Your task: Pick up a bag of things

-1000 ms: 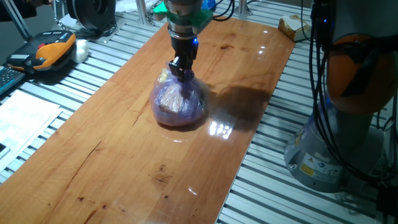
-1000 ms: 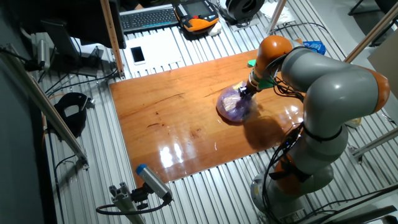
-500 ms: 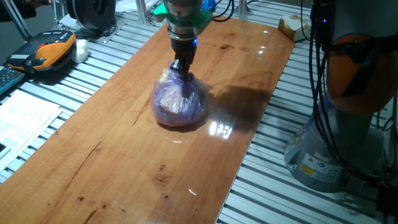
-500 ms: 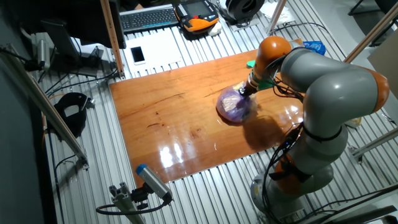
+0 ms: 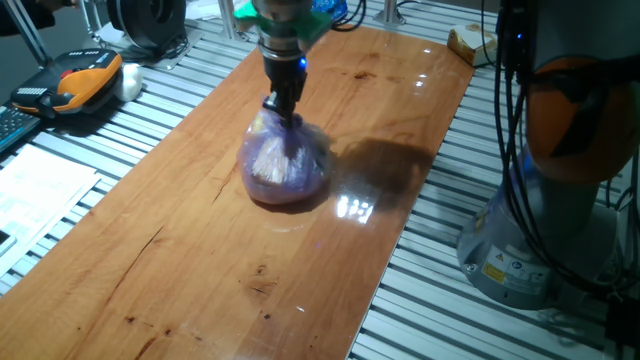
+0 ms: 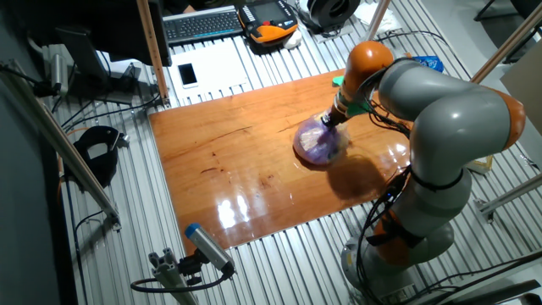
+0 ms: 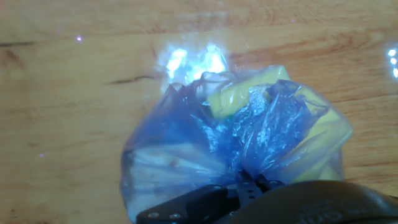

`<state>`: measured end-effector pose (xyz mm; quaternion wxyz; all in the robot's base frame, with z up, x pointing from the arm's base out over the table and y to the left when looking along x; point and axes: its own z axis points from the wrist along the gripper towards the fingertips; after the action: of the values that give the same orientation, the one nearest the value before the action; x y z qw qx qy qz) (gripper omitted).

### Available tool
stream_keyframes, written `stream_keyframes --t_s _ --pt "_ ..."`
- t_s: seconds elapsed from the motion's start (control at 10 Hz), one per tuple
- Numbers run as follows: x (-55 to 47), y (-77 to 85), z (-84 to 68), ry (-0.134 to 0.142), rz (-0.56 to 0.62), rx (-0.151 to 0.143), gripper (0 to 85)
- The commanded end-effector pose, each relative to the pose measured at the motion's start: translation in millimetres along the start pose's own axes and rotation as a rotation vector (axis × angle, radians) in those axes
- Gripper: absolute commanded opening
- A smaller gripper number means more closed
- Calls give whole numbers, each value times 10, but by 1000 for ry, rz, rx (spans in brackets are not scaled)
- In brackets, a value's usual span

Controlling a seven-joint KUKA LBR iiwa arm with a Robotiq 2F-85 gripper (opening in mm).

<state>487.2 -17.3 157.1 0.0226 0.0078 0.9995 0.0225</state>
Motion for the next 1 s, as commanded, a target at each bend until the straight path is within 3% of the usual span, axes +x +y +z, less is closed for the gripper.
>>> stream_keyframes --t_s 0.0,0.2,0.5,0.9 --pt "-43 21 -40 2 -4 -8 0" --pt "-111 138 -114 -7 -4 -8 0" --pt "-265 343 -323 12 0 -9 0" --pt "-358 635 -501 22 0 -12 0"
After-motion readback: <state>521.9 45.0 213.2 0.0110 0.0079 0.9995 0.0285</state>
